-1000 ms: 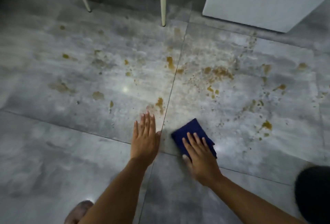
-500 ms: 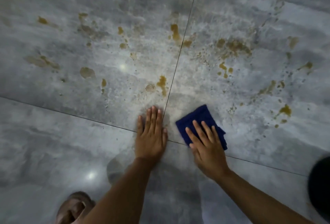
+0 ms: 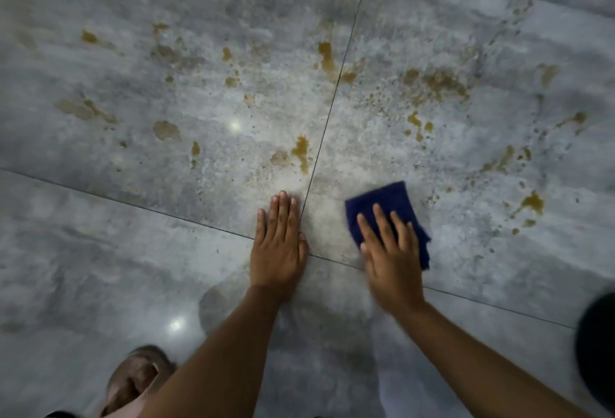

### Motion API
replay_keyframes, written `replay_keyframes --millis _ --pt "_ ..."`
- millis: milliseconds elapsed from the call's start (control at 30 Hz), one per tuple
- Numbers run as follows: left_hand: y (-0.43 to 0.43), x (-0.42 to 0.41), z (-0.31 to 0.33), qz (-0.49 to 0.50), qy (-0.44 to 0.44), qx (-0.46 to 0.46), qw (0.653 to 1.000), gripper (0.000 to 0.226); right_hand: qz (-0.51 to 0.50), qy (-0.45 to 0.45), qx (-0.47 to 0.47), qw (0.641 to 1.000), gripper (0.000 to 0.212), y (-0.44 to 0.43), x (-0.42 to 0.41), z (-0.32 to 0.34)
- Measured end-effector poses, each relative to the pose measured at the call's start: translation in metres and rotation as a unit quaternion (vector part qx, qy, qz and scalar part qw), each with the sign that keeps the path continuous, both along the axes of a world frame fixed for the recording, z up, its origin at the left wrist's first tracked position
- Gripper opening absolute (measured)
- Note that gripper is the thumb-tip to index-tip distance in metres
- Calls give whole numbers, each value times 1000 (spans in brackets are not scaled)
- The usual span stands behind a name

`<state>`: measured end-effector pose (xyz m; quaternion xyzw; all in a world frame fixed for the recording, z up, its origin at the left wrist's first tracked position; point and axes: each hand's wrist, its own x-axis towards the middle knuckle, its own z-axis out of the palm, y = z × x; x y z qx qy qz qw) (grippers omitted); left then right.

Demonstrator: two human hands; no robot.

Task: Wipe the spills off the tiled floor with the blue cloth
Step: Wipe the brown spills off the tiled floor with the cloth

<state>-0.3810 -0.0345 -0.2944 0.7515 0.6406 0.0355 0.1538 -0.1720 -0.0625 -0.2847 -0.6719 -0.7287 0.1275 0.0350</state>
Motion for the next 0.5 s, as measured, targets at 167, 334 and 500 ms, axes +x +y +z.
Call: replay_keyframes --millis 167,334,500 --pt "2 2 -2 -5 25 10 1000 62 73 6 -1 997 48 14 -33 -2" --pt "-3 4 0 -16 34 13 999 61 48 11 -6 999 49 31 -19 -3" --pt "-9 18 0 -54 40 18 998 62 61 -9 2 998 50 -5 -16 -7"
